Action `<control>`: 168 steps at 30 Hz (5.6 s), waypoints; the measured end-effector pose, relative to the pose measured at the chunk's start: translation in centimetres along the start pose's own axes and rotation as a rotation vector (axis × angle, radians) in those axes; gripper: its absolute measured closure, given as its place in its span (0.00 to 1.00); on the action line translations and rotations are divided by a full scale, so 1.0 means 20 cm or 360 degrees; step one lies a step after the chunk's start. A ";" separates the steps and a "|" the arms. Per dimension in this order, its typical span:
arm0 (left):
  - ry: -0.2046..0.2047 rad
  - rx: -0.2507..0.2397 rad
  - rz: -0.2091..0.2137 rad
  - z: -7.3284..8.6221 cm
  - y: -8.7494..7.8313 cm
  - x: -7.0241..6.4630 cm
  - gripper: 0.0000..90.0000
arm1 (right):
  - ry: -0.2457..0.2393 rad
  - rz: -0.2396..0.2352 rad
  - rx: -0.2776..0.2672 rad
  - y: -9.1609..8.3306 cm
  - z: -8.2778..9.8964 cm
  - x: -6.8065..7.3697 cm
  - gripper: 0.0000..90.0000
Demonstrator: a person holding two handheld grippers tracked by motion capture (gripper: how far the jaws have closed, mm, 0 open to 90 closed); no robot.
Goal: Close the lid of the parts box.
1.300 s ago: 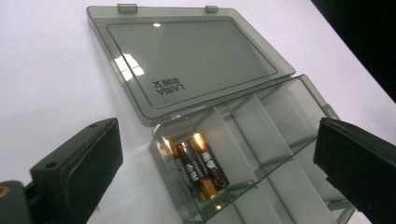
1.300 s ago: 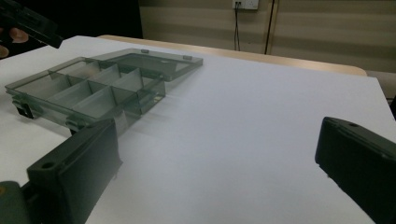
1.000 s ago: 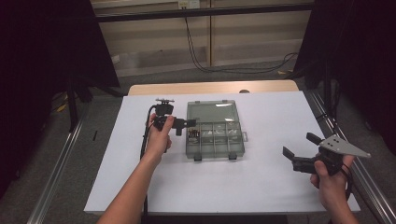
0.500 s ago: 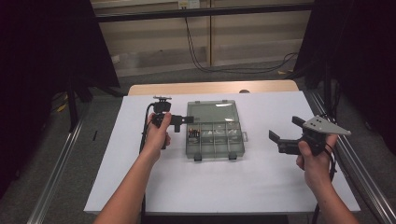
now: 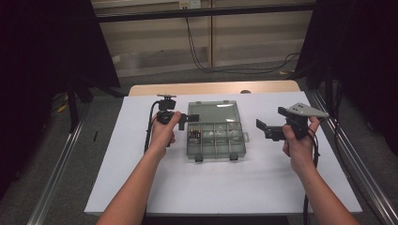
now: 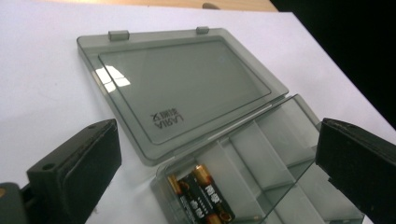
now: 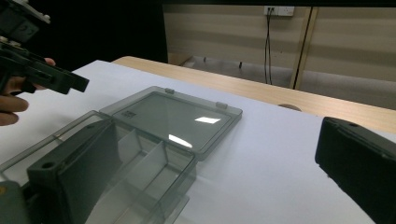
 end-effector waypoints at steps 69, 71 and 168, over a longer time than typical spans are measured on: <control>-0.0388 0.0153 -0.0218 0.06 0.29 0.23 0.46 | 0.0510 -0.0193 0.0614 0.80 0.35 -0.03 0.46; -0.0378 0.0168 -0.0202 0.06 0.28 0.25 0.53 | 0.0507 -0.0191 0.0621 0.80 0.35 -0.03 0.47; -0.0169 -0.0277 -0.0123 -0.20 0.01 0.25 1.00 | 0.0176 -0.0057 0.0089 0.57 -0.07 -0.03 0.95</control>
Point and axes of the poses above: each handheld gripper's, and its own axes: y roughly forward along the jaws, z roughly out of its underside, x roughly to its left, the point moved 10 cm from there along y, roughly forward along the jaws, and after that the axes turned 1 degree about z, right-handed, at the moved point
